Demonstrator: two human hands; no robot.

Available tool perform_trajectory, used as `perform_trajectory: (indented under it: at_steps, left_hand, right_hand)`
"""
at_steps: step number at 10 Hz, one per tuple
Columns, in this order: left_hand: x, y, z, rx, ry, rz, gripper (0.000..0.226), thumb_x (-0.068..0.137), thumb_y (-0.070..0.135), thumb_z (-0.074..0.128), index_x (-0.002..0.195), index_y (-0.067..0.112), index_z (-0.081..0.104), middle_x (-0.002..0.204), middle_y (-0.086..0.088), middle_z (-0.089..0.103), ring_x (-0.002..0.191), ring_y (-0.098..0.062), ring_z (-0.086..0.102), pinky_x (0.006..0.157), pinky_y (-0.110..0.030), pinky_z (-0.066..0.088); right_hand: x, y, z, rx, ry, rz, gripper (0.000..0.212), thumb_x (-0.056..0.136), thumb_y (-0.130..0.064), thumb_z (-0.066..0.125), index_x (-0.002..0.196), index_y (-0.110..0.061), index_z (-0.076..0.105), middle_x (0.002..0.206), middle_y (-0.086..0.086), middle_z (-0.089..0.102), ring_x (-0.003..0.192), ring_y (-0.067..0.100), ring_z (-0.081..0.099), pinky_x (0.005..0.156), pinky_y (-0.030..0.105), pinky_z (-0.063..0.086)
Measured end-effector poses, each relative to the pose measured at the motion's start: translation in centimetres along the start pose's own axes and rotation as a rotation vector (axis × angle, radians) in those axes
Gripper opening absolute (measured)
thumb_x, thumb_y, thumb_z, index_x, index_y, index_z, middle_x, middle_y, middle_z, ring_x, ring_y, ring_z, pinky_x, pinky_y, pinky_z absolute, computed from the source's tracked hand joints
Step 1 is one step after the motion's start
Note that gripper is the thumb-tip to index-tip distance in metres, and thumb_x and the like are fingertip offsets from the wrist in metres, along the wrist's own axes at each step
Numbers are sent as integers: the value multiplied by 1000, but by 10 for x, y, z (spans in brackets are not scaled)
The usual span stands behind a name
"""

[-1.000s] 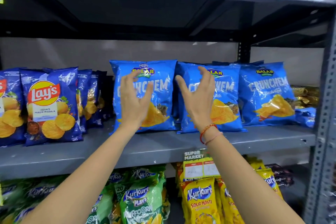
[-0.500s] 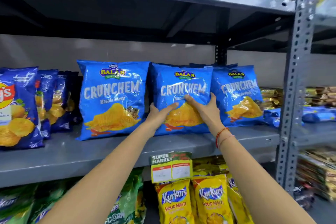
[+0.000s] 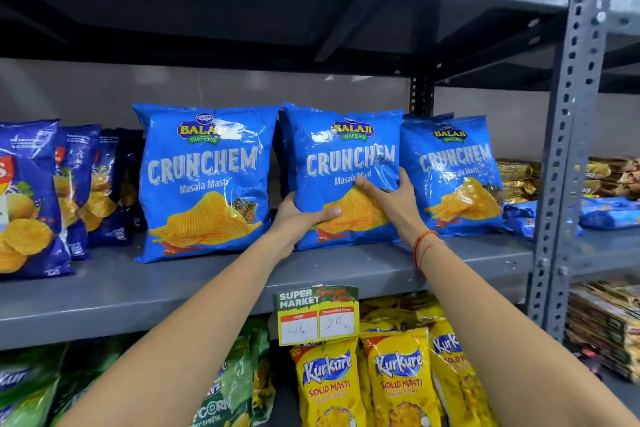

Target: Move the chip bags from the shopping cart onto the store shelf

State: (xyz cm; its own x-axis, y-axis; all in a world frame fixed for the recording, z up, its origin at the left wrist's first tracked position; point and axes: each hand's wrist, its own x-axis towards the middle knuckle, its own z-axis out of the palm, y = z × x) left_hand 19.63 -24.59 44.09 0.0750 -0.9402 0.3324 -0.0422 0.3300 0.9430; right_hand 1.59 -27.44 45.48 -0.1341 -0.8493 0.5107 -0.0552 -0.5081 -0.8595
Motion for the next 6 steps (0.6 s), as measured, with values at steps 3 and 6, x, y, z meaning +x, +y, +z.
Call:
perform_trajectory:
  at_steps: [3,6]
  left_hand:
    - [-13,-1,4,177,116,-44,91,58,36,86,133,13,38,133,-7,53,117,-25,53,100,-43,46]
    - [-50,6,5,362,242,123,89,77,38,71,145,14,18,150,-11,26,134,-27,34,105,-39,34]
  right_hand:
    - [-6,7,-3,-42,-1,25,118,39,-72,78,138,-21,39,138,5,53,125,25,53,105,49,45]
    - [-33,-18,-15,-74,268,-155,83,70,-52,75,137,-18,41,122,5,54,109,18,55,87,32,48]
